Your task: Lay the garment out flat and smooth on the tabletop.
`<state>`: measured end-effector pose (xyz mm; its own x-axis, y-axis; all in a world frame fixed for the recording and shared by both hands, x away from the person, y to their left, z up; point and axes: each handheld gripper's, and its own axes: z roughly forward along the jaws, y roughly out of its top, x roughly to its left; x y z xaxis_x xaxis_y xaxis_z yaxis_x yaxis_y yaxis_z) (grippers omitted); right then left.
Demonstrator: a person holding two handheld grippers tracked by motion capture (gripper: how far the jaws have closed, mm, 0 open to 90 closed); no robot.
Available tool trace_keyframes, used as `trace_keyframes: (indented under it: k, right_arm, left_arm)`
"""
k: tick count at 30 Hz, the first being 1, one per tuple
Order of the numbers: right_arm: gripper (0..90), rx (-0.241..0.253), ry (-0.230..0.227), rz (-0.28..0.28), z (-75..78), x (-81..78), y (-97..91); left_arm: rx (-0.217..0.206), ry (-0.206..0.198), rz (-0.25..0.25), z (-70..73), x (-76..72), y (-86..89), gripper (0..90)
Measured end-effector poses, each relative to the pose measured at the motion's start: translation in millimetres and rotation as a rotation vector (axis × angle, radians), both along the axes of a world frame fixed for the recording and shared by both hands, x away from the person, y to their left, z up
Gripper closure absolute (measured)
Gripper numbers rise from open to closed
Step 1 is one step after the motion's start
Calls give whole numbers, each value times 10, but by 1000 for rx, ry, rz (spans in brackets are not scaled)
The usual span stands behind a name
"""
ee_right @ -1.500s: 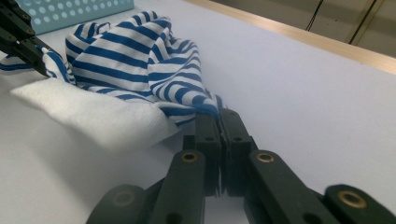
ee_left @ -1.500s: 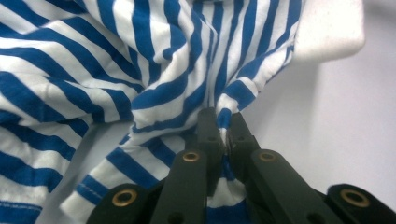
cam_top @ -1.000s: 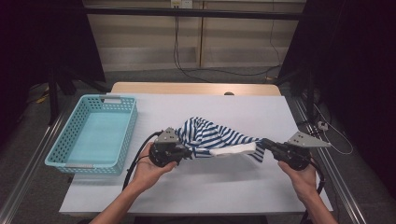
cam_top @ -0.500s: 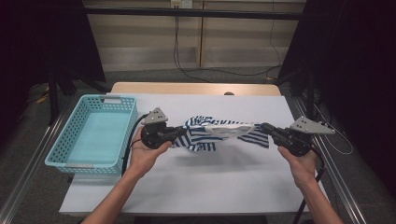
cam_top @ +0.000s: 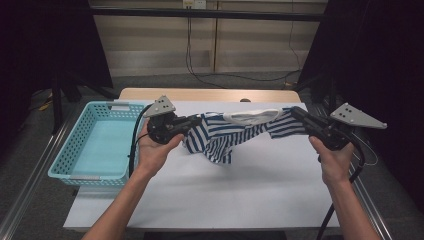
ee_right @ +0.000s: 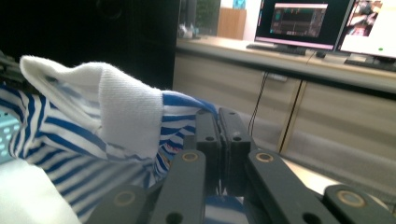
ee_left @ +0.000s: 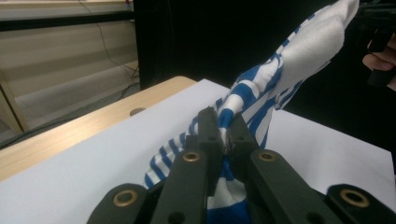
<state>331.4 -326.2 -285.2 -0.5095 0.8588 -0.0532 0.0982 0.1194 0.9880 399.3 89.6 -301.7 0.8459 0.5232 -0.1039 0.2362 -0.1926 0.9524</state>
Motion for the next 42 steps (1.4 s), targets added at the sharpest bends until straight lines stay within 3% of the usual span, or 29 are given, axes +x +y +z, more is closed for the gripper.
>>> trace_keyframes:
  k: [5, 8, 10, 15, 18, 19, 21, 28, 32, 42]
  right_arm:
    - [885, 20, -59, 6, 229, -19, 14]
    - [885, 34, -85, 16, 318, -32, 21]
    - [885, 39, -83, 13, 325, -13, 28]
    - [885, 1, -43, 3, 143, 116, 76]
    - [884, -8, 6, -6, -36, 258, 92]
    - [884, -17, 19, -14, -89, 310, 96]
    - [884, -17, 46, -22, -174, 410, 99]
    - [883, -56, 100, -40, -360, 697, 150]
    - [882, -61, 124, -43, -443, 850, 198]
    - [882, -93, 233, -59, -687, 1464, 320]
  left_arm:
    - [-53, -7, -18, 154, -20, 29, 878]
    - [-42, -44, -1, 263, -56, 40, 878]
    - [-44, -48, 13, 268, -38, 50, 878]
    - [16, -31, 77, 89, 117, 36, 877]
    - [21, 14, 89, -63, 243, 21, 876]
    - [45, 29, 97, -105, 284, 15, 875]
    - [35, 39, 104, -169, 339, -3, 874]
    - [68, 67, 136, -306, 527, -1, 868]
    - [83, 105, 161, -405, 691, 19, 862]
    - [80, 205, 228, -709, 1163, 48, 858]
